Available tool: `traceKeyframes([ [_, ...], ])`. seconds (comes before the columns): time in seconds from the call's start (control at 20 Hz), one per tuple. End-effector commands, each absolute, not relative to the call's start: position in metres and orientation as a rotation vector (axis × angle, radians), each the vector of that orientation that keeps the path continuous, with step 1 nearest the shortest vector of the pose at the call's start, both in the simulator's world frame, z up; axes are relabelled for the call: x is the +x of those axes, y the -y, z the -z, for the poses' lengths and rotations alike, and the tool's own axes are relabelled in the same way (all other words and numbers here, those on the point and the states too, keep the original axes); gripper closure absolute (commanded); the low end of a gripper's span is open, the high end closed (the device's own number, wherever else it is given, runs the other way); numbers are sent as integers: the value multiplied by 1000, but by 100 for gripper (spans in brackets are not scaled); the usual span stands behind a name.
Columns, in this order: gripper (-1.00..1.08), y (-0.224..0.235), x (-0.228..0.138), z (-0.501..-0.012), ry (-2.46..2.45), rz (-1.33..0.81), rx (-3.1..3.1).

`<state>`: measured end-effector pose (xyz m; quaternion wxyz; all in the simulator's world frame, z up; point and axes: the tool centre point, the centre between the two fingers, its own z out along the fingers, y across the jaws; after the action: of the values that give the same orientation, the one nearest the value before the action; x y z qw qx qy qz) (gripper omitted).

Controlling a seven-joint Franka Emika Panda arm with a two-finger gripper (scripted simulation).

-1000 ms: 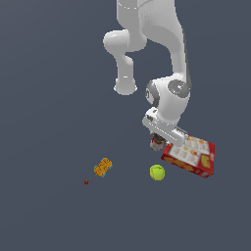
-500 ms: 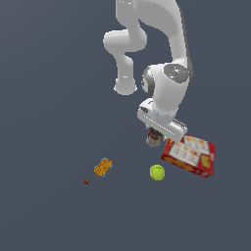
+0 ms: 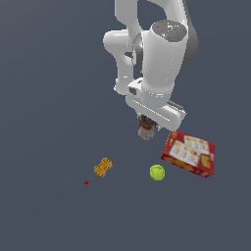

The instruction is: Pick up a designated object from a clutter of objects.

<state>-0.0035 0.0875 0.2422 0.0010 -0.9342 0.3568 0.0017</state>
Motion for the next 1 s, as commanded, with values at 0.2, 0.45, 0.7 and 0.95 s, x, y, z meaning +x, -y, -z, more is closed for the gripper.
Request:
traceKeyframes([
  [0.2, 108, -55, 10, -310, -1119, -2, -2932],
  [0.45, 108, -30, 22, -359, -1120, -1, -2933],
  [0.7, 108, -11, 32, -397, -1122, -1, -2933],
  [0.95, 108, 1, 39, -422, -1122, 0, -2934],
])
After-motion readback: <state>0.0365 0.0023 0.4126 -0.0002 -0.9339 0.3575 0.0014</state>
